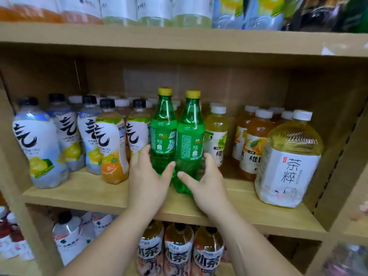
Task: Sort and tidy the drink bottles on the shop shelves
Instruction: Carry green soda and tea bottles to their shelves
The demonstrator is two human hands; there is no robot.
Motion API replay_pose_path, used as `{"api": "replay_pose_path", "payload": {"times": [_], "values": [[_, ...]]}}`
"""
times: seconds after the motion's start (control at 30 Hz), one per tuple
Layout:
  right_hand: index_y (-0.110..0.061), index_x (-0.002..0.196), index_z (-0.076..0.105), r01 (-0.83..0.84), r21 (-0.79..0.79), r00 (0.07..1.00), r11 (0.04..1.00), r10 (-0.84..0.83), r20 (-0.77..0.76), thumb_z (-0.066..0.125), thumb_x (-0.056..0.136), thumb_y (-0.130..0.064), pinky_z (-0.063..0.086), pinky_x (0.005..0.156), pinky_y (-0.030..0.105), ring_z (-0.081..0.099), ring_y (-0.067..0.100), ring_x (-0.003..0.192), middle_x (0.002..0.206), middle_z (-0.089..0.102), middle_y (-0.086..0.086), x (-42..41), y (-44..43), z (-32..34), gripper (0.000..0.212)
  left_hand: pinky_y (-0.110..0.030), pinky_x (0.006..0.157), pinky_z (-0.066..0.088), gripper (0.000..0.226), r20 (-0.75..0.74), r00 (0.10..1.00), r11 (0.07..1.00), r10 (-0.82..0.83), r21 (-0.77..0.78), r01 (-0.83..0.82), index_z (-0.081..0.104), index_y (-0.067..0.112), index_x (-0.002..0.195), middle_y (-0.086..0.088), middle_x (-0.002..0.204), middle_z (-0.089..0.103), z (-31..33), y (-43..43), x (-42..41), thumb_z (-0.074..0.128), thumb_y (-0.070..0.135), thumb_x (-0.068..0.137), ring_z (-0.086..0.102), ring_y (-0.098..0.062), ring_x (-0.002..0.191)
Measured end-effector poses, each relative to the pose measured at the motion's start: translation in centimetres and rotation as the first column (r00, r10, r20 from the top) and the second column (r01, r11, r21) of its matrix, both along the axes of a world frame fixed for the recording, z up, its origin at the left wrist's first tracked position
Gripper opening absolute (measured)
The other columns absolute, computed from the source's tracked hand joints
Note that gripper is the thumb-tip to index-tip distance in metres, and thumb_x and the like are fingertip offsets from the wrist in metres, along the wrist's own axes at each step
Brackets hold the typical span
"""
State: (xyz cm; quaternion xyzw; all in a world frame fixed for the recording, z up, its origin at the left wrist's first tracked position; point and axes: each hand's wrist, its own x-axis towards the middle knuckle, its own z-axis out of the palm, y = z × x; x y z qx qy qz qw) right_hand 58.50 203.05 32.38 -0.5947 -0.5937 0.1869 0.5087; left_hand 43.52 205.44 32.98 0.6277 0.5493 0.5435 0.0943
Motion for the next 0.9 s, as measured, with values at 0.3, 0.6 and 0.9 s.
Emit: {"api": "replay_pose_path", "payload": {"times": [0.3,0.6,0.9], "values": [[-0.031,0.116,0.042,0.048,0.05,0.997,0.998,-0.045,-0.061,0.093,0.065,-0.039,0.047,0.077,0.019,0.061,0.006,0.102,0.109,0.061,-0.019,3.7,-1.3,0.4,0.072,-0.046,0.098,0.052,0.083,-0.109,0.986,0.991,0.125,-0.044,-0.13,0.045,0.009,0.146,-0.009,0.133,0.061,0.3,-0.3,1.4,0.082,0.043,0.08,0.058,-0.029,0.119],[-0.04,0.134,0.042,-0.073,0.016,0.987,0.997,0.075,-0.14,0.081,0.079,-0.029,0.051,0.097,0.03,0.061,-0.005,0.107,0.119,0.065,-0.023,4.3,-2.2,0.6,0.069,-0.045,0.105,0.049,0.074,-0.127,0.99,0.993,-0.064,-0.108,0.051,0.026,0.025,0.156,0.007,0.148,0.051,0.3,-0.7,0.6,0.067,0.035,0.095,0.058,-0.028,0.121],[-0.036,0.139,0.039,-0.035,0.041,0.997,0.999,0.038,-0.06,0.085,0.079,-0.043,0.042,0.088,0.008,0.054,-0.018,0.112,0.126,0.061,-0.027,3.8,-2.4,0.4,0.076,-0.036,0.122,0.025,0.082,0.108,0.866,0.827,-0.488,-0.261,0.498,0.012,0.038,0.16,0.019,0.164,0.02,-0.3,0.1,-1.3,0.064,0.038,0.097,0.019,0.0,0.146]]}}
